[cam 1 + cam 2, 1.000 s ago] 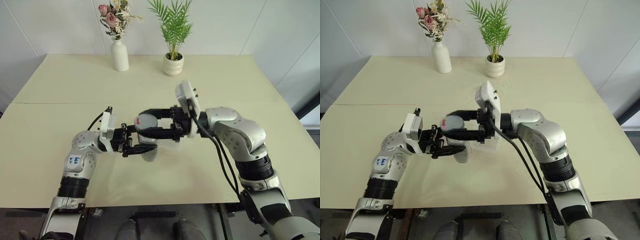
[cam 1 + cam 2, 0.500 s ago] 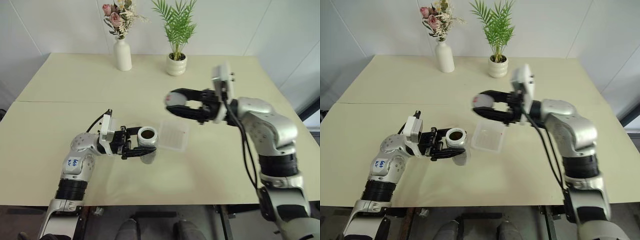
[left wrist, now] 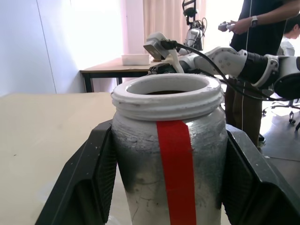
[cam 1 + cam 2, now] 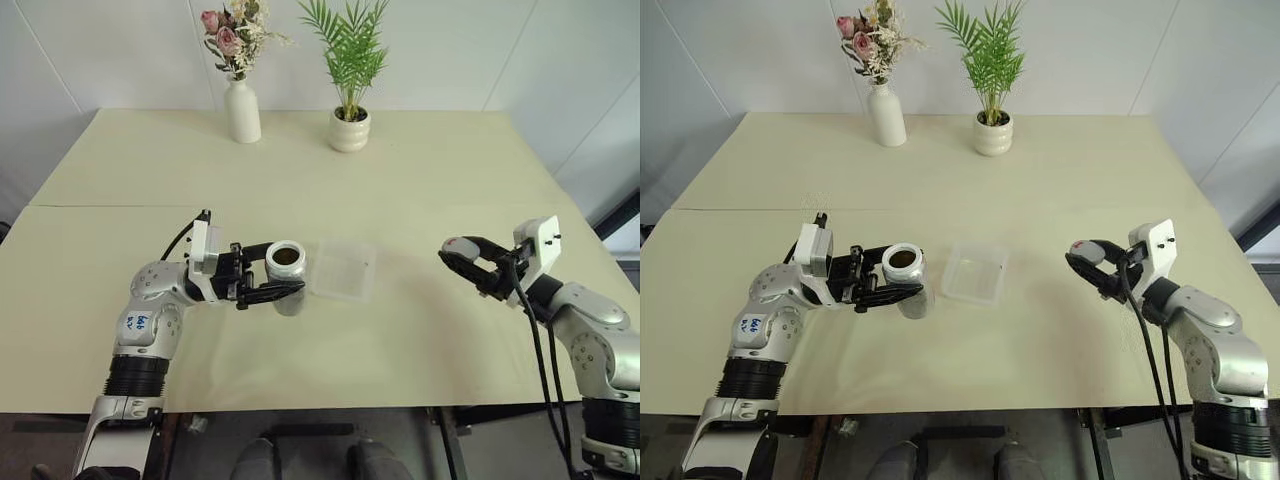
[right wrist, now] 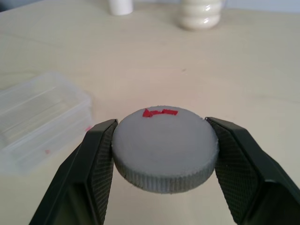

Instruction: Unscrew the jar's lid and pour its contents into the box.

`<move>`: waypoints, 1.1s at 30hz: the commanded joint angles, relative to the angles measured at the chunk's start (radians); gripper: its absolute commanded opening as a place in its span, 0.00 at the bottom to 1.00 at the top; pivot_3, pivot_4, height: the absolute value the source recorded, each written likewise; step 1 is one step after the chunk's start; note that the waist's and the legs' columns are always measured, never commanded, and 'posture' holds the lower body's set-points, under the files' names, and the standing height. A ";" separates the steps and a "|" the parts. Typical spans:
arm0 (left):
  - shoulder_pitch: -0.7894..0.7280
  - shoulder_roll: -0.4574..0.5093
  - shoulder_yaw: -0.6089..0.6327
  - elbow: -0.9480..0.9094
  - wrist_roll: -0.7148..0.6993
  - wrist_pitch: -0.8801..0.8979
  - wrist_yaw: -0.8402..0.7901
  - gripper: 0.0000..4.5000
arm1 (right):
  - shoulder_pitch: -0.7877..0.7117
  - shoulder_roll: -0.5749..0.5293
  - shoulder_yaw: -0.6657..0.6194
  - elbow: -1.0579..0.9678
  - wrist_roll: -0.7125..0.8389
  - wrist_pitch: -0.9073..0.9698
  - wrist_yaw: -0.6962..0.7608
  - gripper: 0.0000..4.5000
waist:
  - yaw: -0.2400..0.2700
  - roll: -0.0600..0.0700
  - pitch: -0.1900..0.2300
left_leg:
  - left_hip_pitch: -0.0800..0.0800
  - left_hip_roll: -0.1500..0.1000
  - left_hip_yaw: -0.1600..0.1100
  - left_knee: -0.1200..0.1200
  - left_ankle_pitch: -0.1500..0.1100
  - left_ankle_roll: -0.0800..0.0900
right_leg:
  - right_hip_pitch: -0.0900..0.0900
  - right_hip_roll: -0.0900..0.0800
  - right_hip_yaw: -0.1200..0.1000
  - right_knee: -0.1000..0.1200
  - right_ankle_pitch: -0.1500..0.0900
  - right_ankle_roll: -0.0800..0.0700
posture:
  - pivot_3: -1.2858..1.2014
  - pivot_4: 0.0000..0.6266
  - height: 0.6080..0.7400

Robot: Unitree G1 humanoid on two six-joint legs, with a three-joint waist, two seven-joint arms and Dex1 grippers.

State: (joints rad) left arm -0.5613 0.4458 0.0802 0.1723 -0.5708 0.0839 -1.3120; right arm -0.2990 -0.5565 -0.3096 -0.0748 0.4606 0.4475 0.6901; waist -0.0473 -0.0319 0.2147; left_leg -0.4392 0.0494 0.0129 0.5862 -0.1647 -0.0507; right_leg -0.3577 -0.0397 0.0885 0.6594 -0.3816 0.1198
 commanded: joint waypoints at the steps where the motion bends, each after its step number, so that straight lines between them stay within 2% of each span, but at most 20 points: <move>1: -0.033 -0.007 0.012 -0.006 -0.008 -0.022 0.002 0.56 | 0.033 0.058 0.000 0.075 -0.048 -0.107 -0.059 0.65 | 0.000 0.000 0.000 | 0.000 0.000 0.000 0.000 0.000 0.000 | 0.000 0.000 0.000 0.000 0.000 0.000 | 0.52 0.24 1.00; 5: -0.049 -0.008 0.019 -0.002 -0.014 -0.016 0.012 0.56 | 0.052 0.108 0.005 0.138 -0.072 -0.179 -0.078 0.65 | -0.004 0.001 0.000 | 0.000 -0.001 0.001 0.000 0.000 0.000 | 0.000 0.000 0.001 0.000 0.000 0.001 | 0.52 0.24 1.00; 14: -0.053 -0.007 0.026 -0.007 -0.028 0.005 0.028 0.56 | 0.072 0.124 0.025 0.207 -0.098 -0.252 -0.075 0.65 | -0.006 0.001 0.000 | 0.000 0.000 0.001 0.000 0.000 0.000 | 0.000 0.000 0.001 0.001 0.000 0.001 | 0.52 0.24 1.00; 17: -0.054 -0.006 0.029 -0.010 -0.035 0.019 0.036 0.56 | 0.075 0.116 0.032 0.214 -0.096 -0.226 -0.065 0.81 | -0.006 0.001 0.000 | 0.000 0.000 0.000 0.000 0.000 -0.001 | 0.000 0.000 0.001 0.001 0.000 0.001 | 0.52 0.24 1.00; 19: -0.060 -0.007 0.031 -0.010 -0.037 0.021 0.039 0.56 | 0.073 0.112 0.026 0.212 -0.093 -0.228 -0.063 0.96 | -0.006 0.001 0.000 | 0.000 0.000 0.000 0.000 0.000 -0.001 | 0.000 0.000 0.001 0.001 0.000 0.001 | 0.52 0.24 1.00; 20: -0.059 -0.007 0.032 -0.011 -0.037 0.023 0.039 0.56 | 0.074 0.111 0.024 0.209 -0.092 -0.229 -0.062 0.99 | -0.005 0.001 0.000 | 0.000 0.000 0.000 0.000 0.000 -0.001 | 0.000 0.000 0.001 0.001 0.000 0.001 | 0.52 0.24 1.00; 23: -0.060 -0.001 0.037 -0.021 -0.034 0.029 0.045 0.56 | 0.071 0.073 0.003 0.159 -0.079 -0.233 -0.038 0.99 | -0.004 0.001 0.000 | 0.000 -0.001 0.000 0.001 0.000 -0.001 | 0.001 0.000 0.001 0.001 0.000 0.001 | 0.52 0.24 1.00; 26: -0.060 0.016 0.048 -0.033 -0.030 0.041 0.058 0.56 | 0.061 -0.017 -0.018 0.068 -0.035 -0.201 0.033 0.99 | -0.004 0.002 0.001 | 0.000 -0.001 0.001 0.001 0.000 0.000 | 0.000 0.000 0.001 0.001 0.001 0.001 | 0.52 0.24 1.00; 31: -0.066 0.045 0.051 -0.027 -0.008 0.041 0.073 0.56 | -0.009 -0.179 -0.016 -0.105 0.144 -0.021 0.185 0.99 | -0.009 0.002 0.001 | 0.000 0.000 0.000 0.001 0.000 -0.001 | 0.000 0.001 0.001 0.001 0.001 0.001 | 0.52 0.24 1.00; 33: -0.074 0.055 0.047 -0.018 0.007 0.035 0.086 0.56 | -0.039 -0.227 0.004 -0.136 0.172 0.023 0.226 0.99 | -0.007 0.002 0.001 | 0.001 0.000 0.000 0.001 0.000 0.000 | 0.001 0.001 0.001 0.002 0.001 0.001 | 0.52 0.24 1.00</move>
State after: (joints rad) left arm -0.6147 0.4840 0.1120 0.1716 -0.5743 0.1303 -1.2379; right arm -0.3269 -0.7562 -0.3125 -0.1569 0.5860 0.4342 0.8742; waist -0.0540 -0.0297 0.2157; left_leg -0.4387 0.0495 0.0121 0.5882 -0.1644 -0.0511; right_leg -0.3566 -0.0390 0.0888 0.6609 -0.3810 0.1210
